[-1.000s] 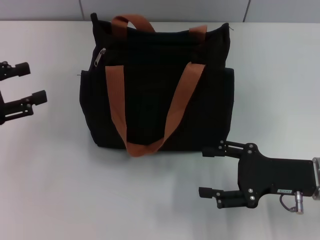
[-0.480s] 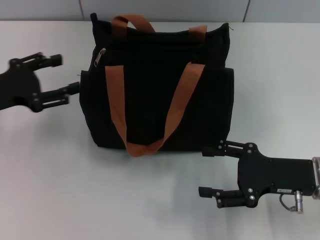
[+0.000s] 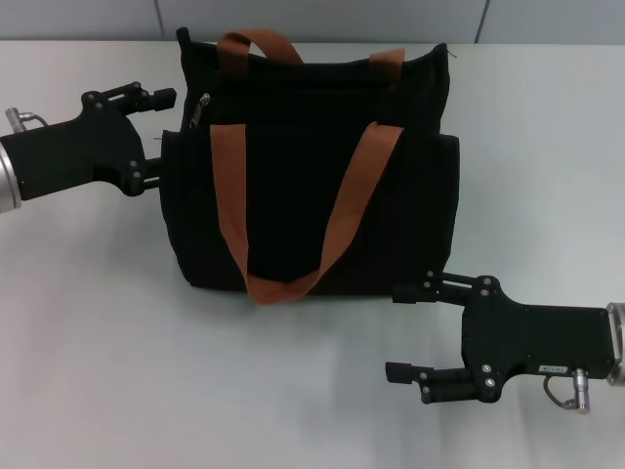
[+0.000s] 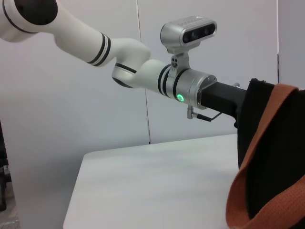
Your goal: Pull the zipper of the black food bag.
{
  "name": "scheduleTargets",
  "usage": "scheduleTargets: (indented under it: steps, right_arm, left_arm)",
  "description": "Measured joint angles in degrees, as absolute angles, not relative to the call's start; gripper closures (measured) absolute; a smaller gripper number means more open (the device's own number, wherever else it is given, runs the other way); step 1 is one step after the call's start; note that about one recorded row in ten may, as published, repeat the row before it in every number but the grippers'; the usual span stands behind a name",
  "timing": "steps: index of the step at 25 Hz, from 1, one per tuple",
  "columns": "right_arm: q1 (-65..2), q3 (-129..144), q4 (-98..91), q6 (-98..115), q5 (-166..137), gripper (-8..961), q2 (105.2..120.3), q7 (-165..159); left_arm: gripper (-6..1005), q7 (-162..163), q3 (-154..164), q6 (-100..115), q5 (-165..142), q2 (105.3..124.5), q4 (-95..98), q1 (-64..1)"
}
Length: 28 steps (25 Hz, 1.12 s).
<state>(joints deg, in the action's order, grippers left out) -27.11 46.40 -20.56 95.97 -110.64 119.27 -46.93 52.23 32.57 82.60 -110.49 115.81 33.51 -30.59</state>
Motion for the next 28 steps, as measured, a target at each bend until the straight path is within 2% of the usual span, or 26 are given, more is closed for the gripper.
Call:
scheduleTargets:
  steps: [8, 12, 23, 28]
  right_arm:
    - [-27.17, 46.41, -20.56, 95.97, -110.38, 136, 119.26, -46.98]
    - [-27.15, 46.40, -20.56, 95.97, -110.31, 137, 119.27, -47.00]
    - [-26.98, 45.60, -20.57, 101.37, -106.80, 138, 119.27, -47.03]
    - [-27.58, 45.61, -19.85, 106.71, -98.29, 138, 119.34, -51.46]
  left_arm:
    - [265, 49.04, 32.13, 82.37, -106.73, 117.15, 33.69, -29.79]
    - [472, 47.73, 32.15, 82.47, -104.19, 117.25, 33.56, -29.07]
    - [933, 46.33, 32.25, 87.76, -101.28, 117.79, 33.87, -26.23]
    - [961, 42.88, 32.40, 88.17, -99.63, 118.51, 32.34, -25.67]
